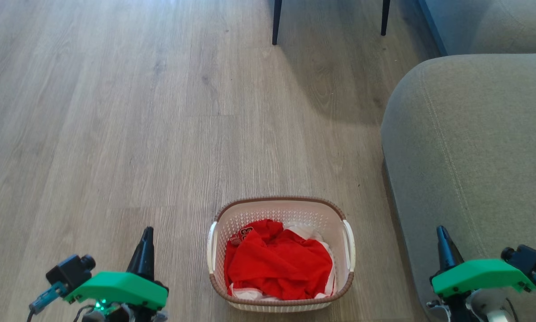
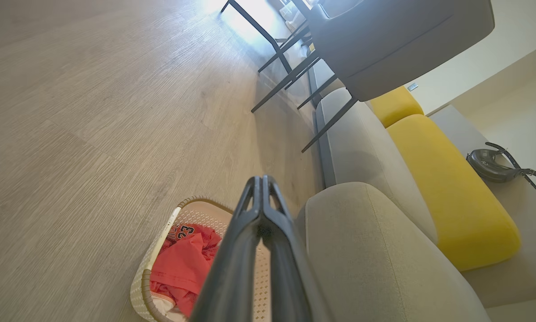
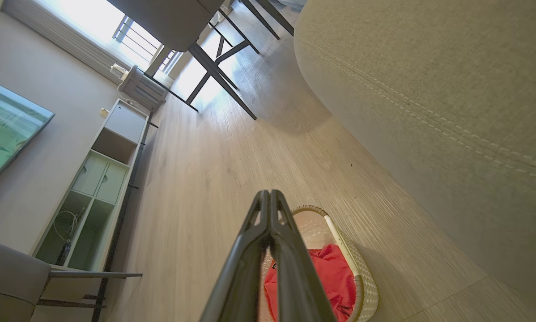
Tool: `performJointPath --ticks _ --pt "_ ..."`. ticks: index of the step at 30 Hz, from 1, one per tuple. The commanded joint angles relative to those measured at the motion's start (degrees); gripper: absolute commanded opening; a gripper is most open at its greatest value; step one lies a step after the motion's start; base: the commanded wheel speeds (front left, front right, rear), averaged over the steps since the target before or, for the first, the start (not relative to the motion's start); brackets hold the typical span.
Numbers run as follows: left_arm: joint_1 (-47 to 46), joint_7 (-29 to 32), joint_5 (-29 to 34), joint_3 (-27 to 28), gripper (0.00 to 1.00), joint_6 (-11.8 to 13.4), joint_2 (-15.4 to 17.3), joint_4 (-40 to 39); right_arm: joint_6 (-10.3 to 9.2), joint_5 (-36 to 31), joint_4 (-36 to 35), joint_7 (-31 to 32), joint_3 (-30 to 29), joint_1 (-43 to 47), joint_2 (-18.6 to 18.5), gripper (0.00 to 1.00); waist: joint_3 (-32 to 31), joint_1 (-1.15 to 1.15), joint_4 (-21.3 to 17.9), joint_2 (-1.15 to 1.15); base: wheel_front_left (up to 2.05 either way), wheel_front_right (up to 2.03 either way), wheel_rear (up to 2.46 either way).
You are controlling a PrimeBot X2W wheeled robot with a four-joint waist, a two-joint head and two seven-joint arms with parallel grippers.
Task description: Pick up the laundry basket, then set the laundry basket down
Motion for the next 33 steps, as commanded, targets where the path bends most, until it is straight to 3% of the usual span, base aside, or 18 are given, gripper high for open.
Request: performJointPath --ticks 1,33 --pt "-3.5 0.5 -2.0 1.8 0.00 -0.4 0.9 -1.3 0.19 1.9 -1.6 0.4 -0.1 -3.0 -1.1 0.00 0.0 0.00 -0.1 0.00 0.00 0.00 0.00" --pt "-6.1 5.6 -21.3 6.8 0.00 -2.3 0.9 -0.1 0.29 20.1 -1.3 5.4 -2.8 -5.0 -1.3 0.00 0.5 0.00 -1.4 0.00 0.00 0.00 0.00"
